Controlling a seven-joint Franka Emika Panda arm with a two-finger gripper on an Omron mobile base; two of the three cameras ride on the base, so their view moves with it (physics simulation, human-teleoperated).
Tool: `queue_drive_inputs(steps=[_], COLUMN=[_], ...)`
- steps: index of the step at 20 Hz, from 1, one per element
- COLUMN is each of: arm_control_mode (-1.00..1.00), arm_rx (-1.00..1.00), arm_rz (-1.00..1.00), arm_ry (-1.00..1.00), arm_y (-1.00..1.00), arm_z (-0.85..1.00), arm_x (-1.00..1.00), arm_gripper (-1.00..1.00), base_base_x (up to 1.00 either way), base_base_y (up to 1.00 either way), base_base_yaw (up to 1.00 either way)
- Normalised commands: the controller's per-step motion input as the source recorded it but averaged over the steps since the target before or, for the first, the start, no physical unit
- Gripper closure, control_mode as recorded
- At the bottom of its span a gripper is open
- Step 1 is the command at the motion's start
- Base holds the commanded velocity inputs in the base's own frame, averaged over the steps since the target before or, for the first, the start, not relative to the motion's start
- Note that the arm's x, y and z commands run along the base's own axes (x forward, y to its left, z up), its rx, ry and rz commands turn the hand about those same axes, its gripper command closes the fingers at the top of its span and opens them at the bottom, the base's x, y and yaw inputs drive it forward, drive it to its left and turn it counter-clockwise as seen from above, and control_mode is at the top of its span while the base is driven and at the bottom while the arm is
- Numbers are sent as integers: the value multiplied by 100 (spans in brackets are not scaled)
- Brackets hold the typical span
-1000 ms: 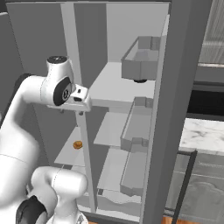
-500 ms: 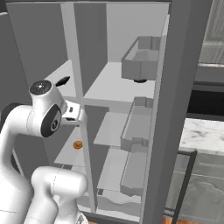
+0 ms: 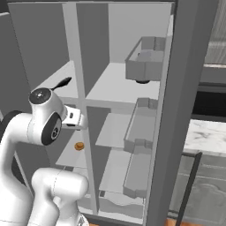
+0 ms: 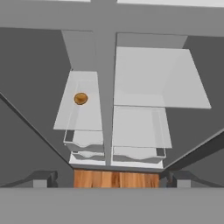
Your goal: Pick up the frozen fish from the freezer, place it on any shelf in the fridge, and close the fridge and freezer doors when done.
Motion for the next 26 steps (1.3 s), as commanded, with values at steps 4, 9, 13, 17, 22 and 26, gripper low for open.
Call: queue_drive_inputs(steps=[4, 9, 13, 17, 22, 26], arm_control_mode=[100, 100, 100, 100, 100, 100], arm_rx=[0, 0, 0, 0, 0, 0], arm_rz=[0, 0, 0, 0, 0, 0], arm_ry=[0, 0, 0, 0, 0, 0], arm_y=[0, 0, 0, 0, 0, 0], arm_z=[0, 0, 0, 0, 0, 0], arm_x=[0, 0, 0, 0, 0, 0], arm_gripper=[-100, -100, -100, -100, -100, -100], base_base_x=[0, 0, 1, 13, 25, 37], base_base_y=[35, 36, 30, 15, 1, 0], base_base_yaw=[0, 0, 0, 0, 0, 0])
